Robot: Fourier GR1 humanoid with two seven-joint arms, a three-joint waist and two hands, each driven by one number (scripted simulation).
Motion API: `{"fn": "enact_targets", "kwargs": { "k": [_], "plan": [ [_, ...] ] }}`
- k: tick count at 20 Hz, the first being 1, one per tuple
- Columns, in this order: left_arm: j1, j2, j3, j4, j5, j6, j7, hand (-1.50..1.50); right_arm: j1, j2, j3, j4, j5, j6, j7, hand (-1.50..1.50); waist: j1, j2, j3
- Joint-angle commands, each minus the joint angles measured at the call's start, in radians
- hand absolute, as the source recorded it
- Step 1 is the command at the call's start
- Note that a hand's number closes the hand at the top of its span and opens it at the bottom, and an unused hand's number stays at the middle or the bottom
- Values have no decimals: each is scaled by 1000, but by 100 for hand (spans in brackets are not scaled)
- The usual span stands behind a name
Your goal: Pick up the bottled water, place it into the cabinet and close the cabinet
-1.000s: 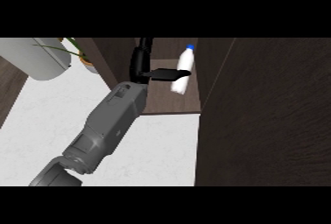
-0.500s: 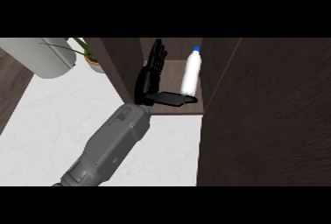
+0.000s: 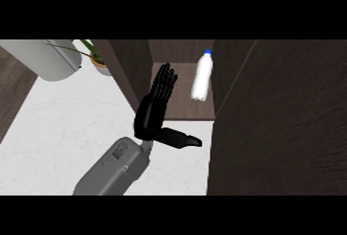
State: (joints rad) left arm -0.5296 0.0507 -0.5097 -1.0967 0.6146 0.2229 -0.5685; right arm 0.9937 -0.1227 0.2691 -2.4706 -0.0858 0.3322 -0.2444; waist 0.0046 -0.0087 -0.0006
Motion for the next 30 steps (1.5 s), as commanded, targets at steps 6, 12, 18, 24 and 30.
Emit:
{"fn": "enact_targets", "kwargs": {
  "k": [6, 12, 18, 24, 30],
  "plan": [
    [258, 130, -57, -294, 6, -31, 78, 150, 2, -136, 65, -88, 152, 102, 45, 150, 5, 0, -1],
    [393, 246, -21, -463, 16, -25, 100, -150, 19, -241, 89, -146, 149, 197, 5, 150, -1, -1, 0],
    [558, 328, 45, -568, 59, -53, 46, -150, -8, -264, 178, -208, 244, 191, -4, 150, -2, -7, -3],
    [640, 377, 110, -675, 156, -89, 84, -150, -50, -343, 351, -197, 289, 242, 65, 150, 16, -13, -7],
    [705, 464, 187, -693, 211, -177, 79, -150, -145, -380, 429, -222, 312, 233, 152, 150, 28, -12, -13]
  ]
}}
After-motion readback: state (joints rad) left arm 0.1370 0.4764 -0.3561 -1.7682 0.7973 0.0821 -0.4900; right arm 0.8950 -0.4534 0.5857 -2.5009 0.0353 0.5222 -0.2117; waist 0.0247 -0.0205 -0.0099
